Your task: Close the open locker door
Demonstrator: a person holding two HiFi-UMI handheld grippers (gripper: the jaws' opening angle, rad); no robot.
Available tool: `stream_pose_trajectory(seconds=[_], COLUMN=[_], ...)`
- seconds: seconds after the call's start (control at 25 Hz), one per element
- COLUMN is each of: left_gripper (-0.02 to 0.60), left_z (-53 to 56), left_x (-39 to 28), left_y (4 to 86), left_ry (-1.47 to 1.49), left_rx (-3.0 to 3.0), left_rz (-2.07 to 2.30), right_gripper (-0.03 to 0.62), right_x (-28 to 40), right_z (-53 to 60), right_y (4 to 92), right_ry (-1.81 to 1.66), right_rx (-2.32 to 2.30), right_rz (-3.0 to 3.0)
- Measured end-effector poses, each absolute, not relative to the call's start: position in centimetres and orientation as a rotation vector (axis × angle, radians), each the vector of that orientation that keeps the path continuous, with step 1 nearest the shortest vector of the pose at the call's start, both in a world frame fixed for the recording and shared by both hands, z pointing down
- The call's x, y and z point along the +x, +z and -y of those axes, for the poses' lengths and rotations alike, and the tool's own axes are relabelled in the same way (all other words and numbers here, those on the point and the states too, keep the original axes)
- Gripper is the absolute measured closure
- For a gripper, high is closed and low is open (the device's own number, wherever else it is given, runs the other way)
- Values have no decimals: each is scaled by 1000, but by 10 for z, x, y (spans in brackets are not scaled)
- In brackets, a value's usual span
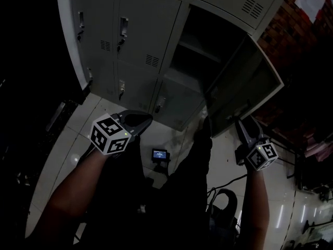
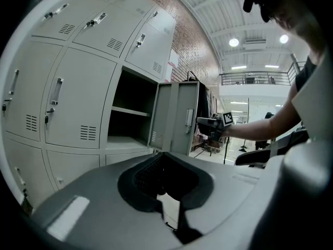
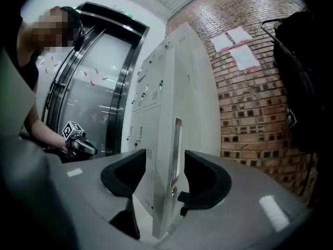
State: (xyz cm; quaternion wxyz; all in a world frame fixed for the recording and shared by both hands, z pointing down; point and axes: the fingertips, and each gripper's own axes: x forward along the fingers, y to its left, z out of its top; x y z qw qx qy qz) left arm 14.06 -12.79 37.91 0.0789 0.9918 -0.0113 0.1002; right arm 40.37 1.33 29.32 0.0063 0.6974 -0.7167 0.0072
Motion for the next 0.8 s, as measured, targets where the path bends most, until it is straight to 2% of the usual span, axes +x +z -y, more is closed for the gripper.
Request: stream_pose_trajectory(seconds=[0.16, 0.24, 0.8], left_gripper=[569, 569, 569], left_z=[122, 123, 126], left_x=[146, 144, 145], left_y=[382, 382, 378], left_ry=[311, 323, 328], left_rx=[2968, 2971, 2974], left_rz=[21, 14, 31], right_gripper=[357, 426, 439], right_x=[399, 384, 298], right_z=[1, 9, 133], right_y=[299, 294, 295], right_ry=[25, 38, -72], right_rx=[2113, 2110, 2066], right_rz=[2261, 2299, 2311])
